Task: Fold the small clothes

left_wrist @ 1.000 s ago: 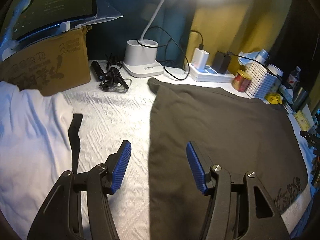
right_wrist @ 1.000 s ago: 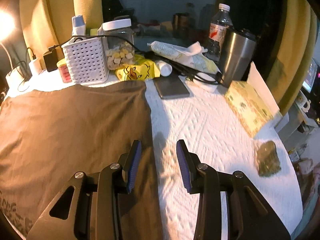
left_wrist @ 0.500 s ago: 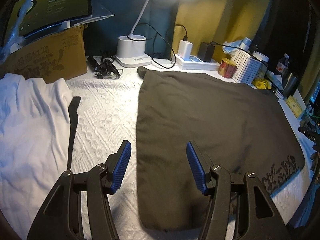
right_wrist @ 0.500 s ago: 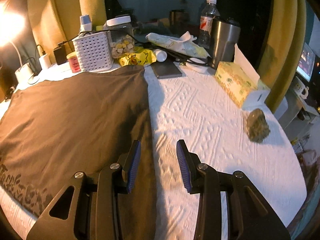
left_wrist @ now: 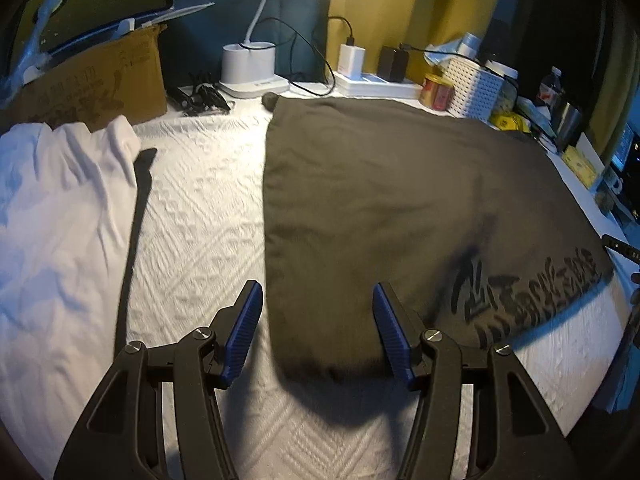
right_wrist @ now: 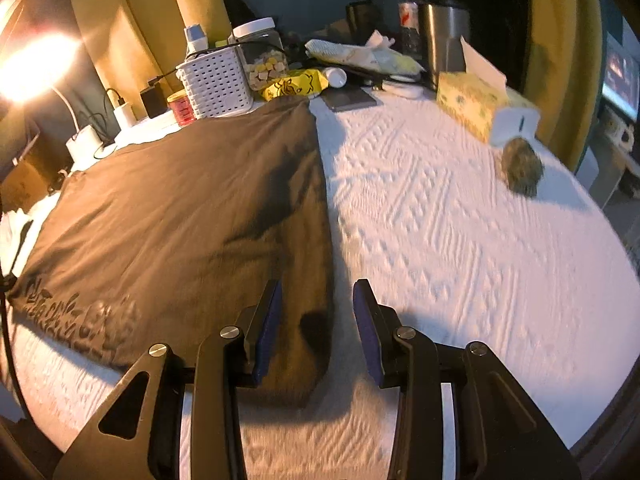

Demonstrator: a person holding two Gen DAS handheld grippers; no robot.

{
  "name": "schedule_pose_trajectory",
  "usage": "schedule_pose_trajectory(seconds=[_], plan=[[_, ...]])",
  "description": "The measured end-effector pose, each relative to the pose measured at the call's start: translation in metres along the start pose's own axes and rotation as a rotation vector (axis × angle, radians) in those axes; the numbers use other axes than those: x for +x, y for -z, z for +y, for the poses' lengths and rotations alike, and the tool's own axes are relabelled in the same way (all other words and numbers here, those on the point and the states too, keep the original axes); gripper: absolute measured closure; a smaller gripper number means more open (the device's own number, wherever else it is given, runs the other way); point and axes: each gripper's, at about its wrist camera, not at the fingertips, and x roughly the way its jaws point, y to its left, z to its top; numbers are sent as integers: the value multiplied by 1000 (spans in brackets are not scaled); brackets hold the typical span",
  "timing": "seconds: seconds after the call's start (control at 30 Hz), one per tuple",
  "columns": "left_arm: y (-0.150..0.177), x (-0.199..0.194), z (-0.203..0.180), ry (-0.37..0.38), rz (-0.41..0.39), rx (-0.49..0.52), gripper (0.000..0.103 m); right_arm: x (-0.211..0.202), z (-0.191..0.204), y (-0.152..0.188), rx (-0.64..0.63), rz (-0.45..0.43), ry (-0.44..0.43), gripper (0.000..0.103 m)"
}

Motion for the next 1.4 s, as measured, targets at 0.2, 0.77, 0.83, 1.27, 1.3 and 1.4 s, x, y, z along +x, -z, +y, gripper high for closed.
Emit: schedule_pose_trajectory(seconds=[0.2, 0.77, 0.83, 1.27, 1.3, 1.4], plan=[[10, 0, -1, 4, 12, -11, 46, -5, -1, 17, 24, -9, -10, 64], [18, -4, -13, 31, -4, 9, 89, -10, 24, 23, -99, -38, 22, 97], [19, -8, -18, 17, -11, 21, 90, -13, 22, 21, -104, -45, 26, 97], [33, -28, -31, 47, -13, 30, 91, -31, 17, 18, -142, -79, 77, 97], [35, -29, -31, 49, -13, 26, 91, -32, 16, 20, -141, -80, 77, 97], [41, -32, -32, 55, -13, 19, 91, -35, 14, 23, -141, -84, 75, 97]])
